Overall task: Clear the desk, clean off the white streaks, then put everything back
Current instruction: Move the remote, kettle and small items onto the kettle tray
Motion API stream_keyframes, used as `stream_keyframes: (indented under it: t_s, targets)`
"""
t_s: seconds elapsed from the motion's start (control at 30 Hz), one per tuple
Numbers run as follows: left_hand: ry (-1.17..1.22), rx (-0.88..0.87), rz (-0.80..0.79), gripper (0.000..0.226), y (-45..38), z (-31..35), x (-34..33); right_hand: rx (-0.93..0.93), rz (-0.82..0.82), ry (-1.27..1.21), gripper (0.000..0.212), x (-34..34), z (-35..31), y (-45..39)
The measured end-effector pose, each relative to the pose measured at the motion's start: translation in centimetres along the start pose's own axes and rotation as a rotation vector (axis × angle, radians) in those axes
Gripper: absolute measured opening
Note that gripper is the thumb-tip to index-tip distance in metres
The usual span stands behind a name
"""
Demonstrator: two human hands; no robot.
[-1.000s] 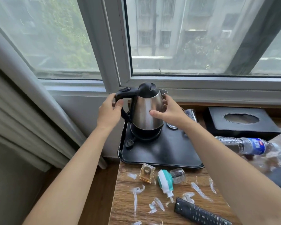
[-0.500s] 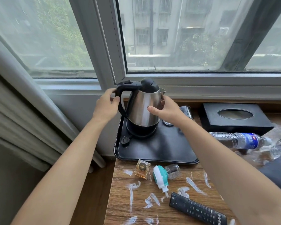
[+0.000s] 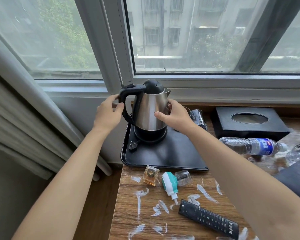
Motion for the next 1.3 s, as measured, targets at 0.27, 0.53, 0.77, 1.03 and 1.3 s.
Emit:
stream_keyframes:
  t_s: [0.27,0.53,0.77,1.03,1.3]
  targets:
    - [-0.166,0.015,0.019,0.055,2.1,1.4,0.6,0.124,0.027,0.138,0.055,1.4,0.0,3.5]
    - [-0.575,-0.452,-0.515,0.065,13.4,-2.3,-1.9,0.245,-0.633,0.485,0.052,1.9,2.8,16.4]
    - [-0.787,-0.555,-0.539,0.069,15.3,-5.6,-5.3,0.390,-0.513,0.611,0.044,-0.3,4.8,19.0]
    - [-0.659,-0.632,-0.397,0.049,14.9,-6.1,-5.2,0.361,-0.393,0.424,0.033,2.0,4.6,17.7]
    - [-0.606,-0.384,-0.199,0.047,10.3,-2.0,-4.6,0.171,-0.299,0.452,0.050,0.8,6.5,9.6]
Point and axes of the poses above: each hand's wrist, its own y-axis away from the middle knuckle, its own x-axis out of the back of the hand, z = x × y, the point moved 2 cm from there along -y, towards the middle knuckle, and after that the axes turned 11 degrees about x, right-handed, at the moved point
